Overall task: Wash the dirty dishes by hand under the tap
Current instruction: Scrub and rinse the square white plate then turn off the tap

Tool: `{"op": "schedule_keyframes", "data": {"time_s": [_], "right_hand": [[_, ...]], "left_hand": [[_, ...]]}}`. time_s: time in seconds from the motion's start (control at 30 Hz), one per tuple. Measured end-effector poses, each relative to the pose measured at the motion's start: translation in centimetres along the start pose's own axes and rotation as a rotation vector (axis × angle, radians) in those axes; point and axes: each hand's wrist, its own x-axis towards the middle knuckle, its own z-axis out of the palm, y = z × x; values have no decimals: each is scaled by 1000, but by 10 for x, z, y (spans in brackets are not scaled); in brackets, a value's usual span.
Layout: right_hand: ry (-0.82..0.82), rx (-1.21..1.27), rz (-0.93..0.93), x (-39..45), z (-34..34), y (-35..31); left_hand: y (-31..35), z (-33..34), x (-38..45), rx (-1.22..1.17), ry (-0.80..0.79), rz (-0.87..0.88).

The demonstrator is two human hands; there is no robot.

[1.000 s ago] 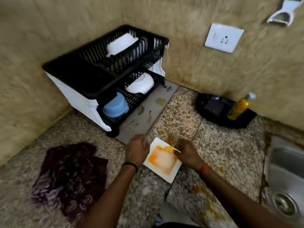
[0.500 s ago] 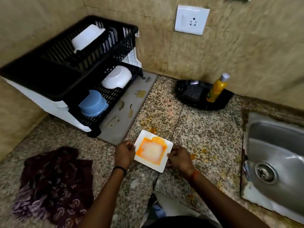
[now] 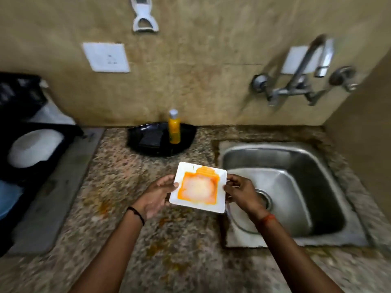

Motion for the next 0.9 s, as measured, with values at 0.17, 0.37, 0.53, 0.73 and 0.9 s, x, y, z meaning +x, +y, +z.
{"op": "schedule_keyframes", "data": {"time_s": [0.17, 0.37, 0.53, 0.73, 0.9], "right_hand": [[230, 55, 1, 23, -115, 7], [557, -113, -159, 76, -226, -35], [562, -201, -229, 122, -252, -89], [737, -338, -289, 150, -262, -111], [668, -491, -315, 162, -282, -111]], "left_hand": [[17, 105, 50, 33, -85, 43], [30, 203, 93, 38, -77, 73], [41, 247, 111, -36, -38, 87], [54, 263, 116, -92, -15, 91], [60, 267, 119, -118, -19, 101]]}}
